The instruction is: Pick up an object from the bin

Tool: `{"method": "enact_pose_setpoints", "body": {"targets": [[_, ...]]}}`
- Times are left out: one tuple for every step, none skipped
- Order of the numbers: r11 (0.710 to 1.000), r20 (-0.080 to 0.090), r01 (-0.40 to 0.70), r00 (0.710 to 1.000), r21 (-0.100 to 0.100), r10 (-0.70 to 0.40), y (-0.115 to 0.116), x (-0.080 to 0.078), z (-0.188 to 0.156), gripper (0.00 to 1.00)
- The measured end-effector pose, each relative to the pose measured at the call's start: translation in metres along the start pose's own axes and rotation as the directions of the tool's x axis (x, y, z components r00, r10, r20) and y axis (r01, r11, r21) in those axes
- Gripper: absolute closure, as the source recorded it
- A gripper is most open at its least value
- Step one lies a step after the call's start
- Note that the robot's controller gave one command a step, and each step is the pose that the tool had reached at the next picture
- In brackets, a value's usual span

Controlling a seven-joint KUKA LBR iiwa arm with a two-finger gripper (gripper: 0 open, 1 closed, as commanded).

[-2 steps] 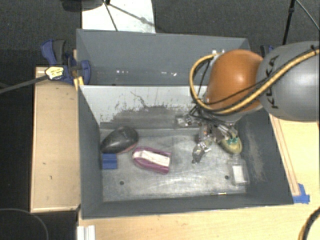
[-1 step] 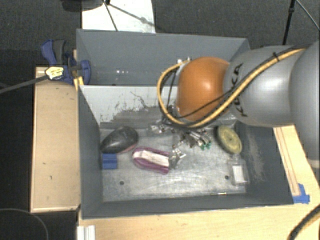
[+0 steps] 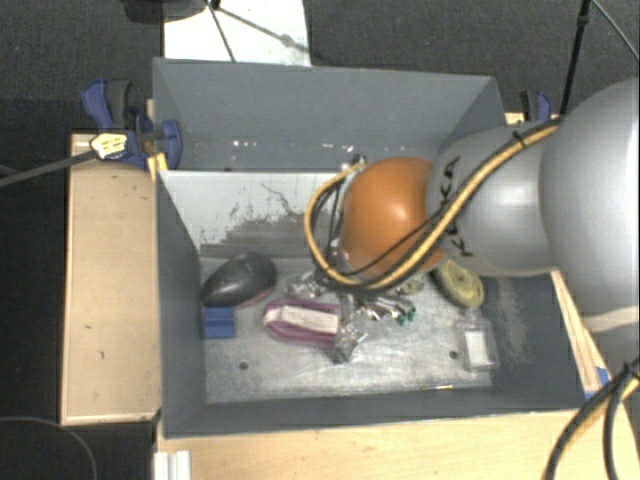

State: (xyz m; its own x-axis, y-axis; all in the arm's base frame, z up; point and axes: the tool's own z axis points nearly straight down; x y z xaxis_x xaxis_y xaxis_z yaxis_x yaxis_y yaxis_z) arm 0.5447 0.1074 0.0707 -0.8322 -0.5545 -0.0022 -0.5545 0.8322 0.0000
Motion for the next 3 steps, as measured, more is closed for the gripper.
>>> {"method": "enact_pose_setpoints", "body": {"targets": [[1.000, 0.001, -0.001, 1.000, 0.002, 0.001, -0.001, 0.000, -0.001, 1.00], [0.998, 0.009, 0.069, 0.998, -0.001, -0.069, 0.091, -0.052, -0.113, 1.00], [0.998, 0.006, 0.069, 0.998, 0.001, -0.069, 0.095, -0.054, -0.163, 1.00]]}}
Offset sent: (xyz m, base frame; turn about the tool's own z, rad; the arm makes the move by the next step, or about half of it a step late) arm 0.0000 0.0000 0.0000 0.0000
